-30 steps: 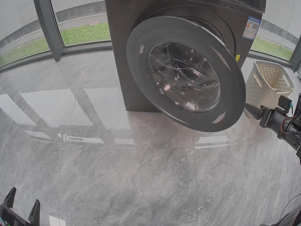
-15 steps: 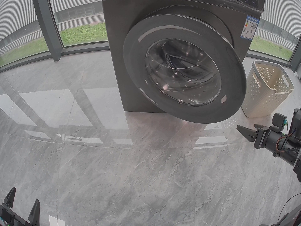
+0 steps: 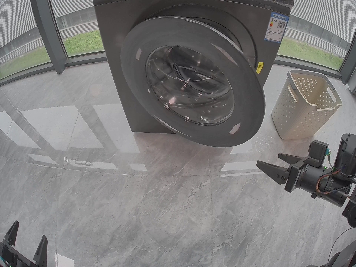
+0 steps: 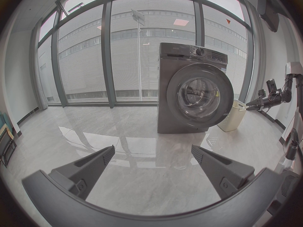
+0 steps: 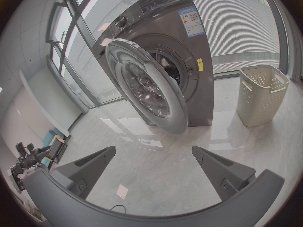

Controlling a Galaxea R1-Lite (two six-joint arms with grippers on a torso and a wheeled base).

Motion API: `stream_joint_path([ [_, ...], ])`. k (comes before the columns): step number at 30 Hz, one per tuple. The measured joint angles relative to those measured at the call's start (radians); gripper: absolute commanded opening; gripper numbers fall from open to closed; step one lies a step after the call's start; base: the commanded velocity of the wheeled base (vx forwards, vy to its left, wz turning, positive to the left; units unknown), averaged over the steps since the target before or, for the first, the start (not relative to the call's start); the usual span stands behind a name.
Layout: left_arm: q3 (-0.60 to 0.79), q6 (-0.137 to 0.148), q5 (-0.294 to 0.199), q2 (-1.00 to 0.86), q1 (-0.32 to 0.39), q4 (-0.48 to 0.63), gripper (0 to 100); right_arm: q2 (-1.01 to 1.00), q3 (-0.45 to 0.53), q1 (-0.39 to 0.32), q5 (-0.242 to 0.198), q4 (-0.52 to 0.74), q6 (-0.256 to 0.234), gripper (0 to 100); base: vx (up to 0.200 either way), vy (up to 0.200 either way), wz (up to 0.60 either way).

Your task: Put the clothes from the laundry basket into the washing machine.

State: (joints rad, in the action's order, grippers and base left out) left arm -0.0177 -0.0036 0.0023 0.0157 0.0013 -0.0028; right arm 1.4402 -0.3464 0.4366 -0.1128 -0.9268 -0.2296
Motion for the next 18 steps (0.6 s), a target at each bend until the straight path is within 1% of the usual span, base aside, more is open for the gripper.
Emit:
stream_joint_path([
  [2,0.0,0.0,0.0,0.0,0.0,0.0,100,0.001,-0.003,0.042,0.0,-0.021,-0.019,100,0.0,0.0,0.0],
  [5,0.0,0.001,0.0,0.0,0.0,0.0,100,0.002,-0.011,0.107,0.0,-0.054,-0.047,100,0.2,0.0,0.0],
  [8,0.0,0.002,0.0,0.0,0.0,0.0,100,0.008,-0.029,0.143,0.001,-0.071,-0.057,100,0.2,0.0,0.0],
  [11,0.0,0.002,0.0,0.0,0.0,0.0,100,0.018,-0.052,0.159,0.0,-0.073,-0.058,100,0.2,0.0,0.0],
  [17,0.0,0.001,0.0,0.0,0.0,0.0,100,0.043,-0.1,0.168,0.0,-0.073,-0.059,100,0.2,0.0,0.0],
  [18,0.0,0.001,0.0,0.0,0.0,0.0,100,0.047,-0.107,0.17,0.0,-0.073,-0.059,100,0.0,0.0,0.0],
])
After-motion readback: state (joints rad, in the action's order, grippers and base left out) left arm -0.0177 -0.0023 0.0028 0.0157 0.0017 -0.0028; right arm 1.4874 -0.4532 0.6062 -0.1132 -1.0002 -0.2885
